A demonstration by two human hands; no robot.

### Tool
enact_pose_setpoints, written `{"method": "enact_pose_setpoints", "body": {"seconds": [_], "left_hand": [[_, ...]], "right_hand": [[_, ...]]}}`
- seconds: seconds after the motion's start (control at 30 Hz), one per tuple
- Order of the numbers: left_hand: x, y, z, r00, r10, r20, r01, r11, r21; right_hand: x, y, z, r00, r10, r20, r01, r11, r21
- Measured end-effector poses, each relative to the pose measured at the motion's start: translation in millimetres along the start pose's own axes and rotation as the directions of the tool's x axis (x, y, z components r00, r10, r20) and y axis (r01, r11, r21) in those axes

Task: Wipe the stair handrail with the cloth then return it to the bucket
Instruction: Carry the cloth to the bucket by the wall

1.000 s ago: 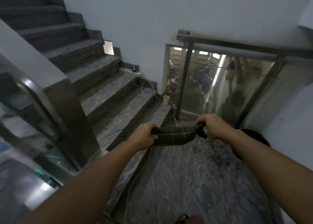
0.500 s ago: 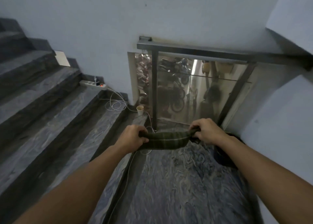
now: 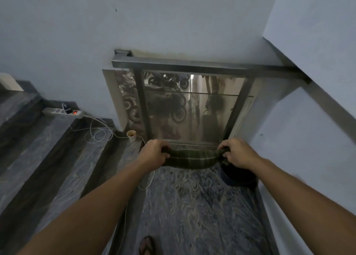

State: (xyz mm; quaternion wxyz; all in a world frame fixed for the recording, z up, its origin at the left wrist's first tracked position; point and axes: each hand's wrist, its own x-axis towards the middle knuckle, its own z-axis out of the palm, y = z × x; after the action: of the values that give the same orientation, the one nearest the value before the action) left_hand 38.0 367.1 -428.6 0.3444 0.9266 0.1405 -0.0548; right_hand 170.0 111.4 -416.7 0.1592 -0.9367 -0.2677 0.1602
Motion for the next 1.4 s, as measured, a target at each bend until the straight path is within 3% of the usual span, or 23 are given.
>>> {"method": "enact_pose_setpoints", "body": {"seconds": [0.3,0.63,1.07,1.2,1.4], "left_hand": [[158,-3,22,0.976,0.112,0.189,-0.113,0.994,-0.005],[322,4,104,0.891,0.189,0.413,-0.251,0.963,0.1],[502,-20,348,0.81,0.244,0.533,-0.388,0.905,0.175],[548,-39,433,0.812,0.231,0.536,-0.328,0.94,0.092],[586,-50,524,0.819,0.236,0.523,-0.305,0.951,0.048]], "right_hand": [[78,57,-2,0.979,0.202,-0.009,-0.201,0.978,0.058],[152,149,35,0.89,0.455,0.032,-0.451,0.868,0.206],[242,366,206,0.782,0.623,0.034,-0.605,0.743,0.286],[265,424,264,0.764,0.644,-0.044,-0.609,0.742,0.281],[288,490,333,0.66,0.747,-0.082,-0.694,0.648,0.314]]}}
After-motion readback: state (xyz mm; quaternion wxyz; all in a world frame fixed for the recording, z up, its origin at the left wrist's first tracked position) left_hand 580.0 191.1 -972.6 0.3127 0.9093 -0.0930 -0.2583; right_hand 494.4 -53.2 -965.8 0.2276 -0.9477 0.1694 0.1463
